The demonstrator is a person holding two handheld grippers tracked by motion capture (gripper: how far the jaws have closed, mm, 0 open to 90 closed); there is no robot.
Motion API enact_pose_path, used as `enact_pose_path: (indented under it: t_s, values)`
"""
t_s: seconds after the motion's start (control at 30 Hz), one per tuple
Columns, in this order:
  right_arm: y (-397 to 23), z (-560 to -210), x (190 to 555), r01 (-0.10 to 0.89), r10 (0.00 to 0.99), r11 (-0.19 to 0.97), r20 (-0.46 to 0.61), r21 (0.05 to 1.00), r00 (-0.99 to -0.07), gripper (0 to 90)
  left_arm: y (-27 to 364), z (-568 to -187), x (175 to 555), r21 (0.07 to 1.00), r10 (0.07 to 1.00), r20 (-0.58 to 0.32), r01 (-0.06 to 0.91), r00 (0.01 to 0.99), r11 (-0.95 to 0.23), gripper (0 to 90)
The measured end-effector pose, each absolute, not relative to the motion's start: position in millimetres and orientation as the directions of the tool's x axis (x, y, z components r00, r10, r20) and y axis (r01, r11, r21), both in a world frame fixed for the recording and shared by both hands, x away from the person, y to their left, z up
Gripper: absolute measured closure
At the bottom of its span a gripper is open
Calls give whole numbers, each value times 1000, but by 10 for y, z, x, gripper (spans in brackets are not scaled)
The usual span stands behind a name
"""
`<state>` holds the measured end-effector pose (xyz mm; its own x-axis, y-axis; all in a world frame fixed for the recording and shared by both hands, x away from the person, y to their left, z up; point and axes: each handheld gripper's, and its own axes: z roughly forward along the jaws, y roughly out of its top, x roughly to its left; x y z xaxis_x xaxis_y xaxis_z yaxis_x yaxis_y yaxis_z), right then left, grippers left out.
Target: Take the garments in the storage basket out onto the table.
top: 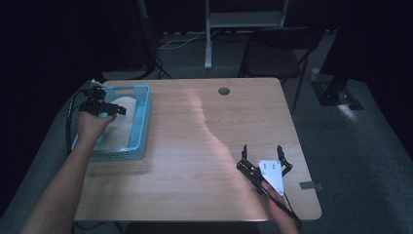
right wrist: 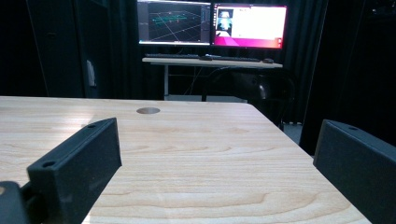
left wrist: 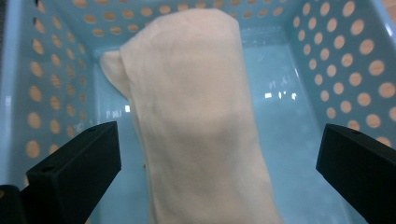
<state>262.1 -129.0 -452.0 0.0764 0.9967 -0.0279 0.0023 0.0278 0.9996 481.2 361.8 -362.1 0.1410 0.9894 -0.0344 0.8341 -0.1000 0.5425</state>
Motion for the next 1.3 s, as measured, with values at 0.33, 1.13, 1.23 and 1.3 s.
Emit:
enact_pose_path:
  t_s: [0.33,1.13,1.23,1.3]
  values:
    - [-1295,-4520,2623,5,997,22,-23,1000,75,2,3585,-3772,4909,515,991,-20,851,135,-106,25]
    - [-1295,-4520,2622,3,997,23,-24,1000,74,2,3649,-4147,5029,388,993,-2,916,115,-105,25]
    - [-1295,-4520,2623,4,997,23,-23,1000,75,2,3656,-4180,5045,380,994,-19,920,109,-93,25]
    - [-1295,-4520,2623,4,997,24,-24,1000,74,2,3660,-4196,5056,372,993,-23,923,116,-99,21]
